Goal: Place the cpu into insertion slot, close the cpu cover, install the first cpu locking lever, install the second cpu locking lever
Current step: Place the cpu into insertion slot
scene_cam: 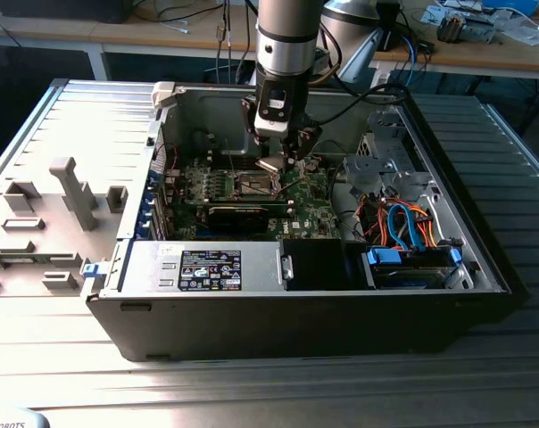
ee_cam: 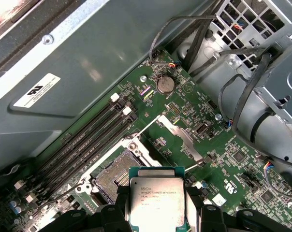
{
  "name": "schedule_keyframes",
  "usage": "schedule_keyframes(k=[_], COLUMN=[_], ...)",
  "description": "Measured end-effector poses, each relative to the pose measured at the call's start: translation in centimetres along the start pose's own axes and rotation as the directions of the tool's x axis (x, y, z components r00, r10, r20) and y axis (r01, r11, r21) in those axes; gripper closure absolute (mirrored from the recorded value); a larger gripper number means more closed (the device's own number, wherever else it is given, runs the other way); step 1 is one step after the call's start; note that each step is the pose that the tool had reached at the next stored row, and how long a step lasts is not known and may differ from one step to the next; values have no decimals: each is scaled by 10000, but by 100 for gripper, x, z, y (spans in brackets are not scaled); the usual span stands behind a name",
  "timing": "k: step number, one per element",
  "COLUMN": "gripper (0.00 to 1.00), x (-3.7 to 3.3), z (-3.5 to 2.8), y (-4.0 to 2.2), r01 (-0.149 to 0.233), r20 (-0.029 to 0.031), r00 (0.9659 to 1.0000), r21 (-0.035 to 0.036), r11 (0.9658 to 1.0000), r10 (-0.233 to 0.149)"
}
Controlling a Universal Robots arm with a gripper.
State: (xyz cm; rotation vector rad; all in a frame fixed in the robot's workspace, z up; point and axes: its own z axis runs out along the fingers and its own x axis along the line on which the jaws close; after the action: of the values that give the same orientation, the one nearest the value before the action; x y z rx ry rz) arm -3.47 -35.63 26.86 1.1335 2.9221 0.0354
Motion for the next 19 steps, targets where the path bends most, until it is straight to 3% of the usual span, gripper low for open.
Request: schedule_keyframes(k=[19], gripper=[46], x=[0], z=[0], y=[0], r01=[-158], r20=[6], r00=[9999], r21=[2], r11=[9999], r10=[158])
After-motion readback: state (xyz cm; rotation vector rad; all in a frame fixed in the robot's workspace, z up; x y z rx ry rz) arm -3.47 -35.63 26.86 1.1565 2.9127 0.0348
